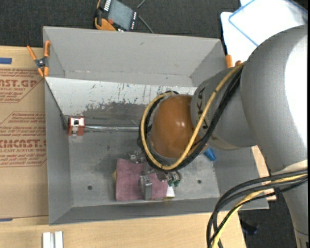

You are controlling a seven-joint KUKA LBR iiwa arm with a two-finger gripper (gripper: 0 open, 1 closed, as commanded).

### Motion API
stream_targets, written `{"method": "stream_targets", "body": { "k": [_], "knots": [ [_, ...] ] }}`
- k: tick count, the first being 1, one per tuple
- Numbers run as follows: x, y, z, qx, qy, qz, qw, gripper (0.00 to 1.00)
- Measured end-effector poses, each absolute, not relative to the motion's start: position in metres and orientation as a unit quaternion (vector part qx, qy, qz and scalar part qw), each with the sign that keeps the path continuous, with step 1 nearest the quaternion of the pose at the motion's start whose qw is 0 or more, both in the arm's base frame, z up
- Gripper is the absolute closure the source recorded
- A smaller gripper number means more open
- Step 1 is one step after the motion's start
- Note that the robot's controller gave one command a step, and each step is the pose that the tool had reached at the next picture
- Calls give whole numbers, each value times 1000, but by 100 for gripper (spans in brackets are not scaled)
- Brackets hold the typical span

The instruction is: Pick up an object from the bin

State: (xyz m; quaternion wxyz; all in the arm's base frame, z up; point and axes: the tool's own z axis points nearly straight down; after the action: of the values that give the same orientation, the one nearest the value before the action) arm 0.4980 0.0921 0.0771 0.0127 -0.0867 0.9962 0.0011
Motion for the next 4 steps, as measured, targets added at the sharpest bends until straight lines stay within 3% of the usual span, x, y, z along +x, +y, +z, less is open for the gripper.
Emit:
{"method": "stream_targets", "body": {
  "k": [1,2,4],
  "knots": [
    [498,92,77,-87,996,1,13,100],
    [515,77,136,-214,977,0,13,100],
    [515,73,135,-226,974,0,14,100]
  ]
}}
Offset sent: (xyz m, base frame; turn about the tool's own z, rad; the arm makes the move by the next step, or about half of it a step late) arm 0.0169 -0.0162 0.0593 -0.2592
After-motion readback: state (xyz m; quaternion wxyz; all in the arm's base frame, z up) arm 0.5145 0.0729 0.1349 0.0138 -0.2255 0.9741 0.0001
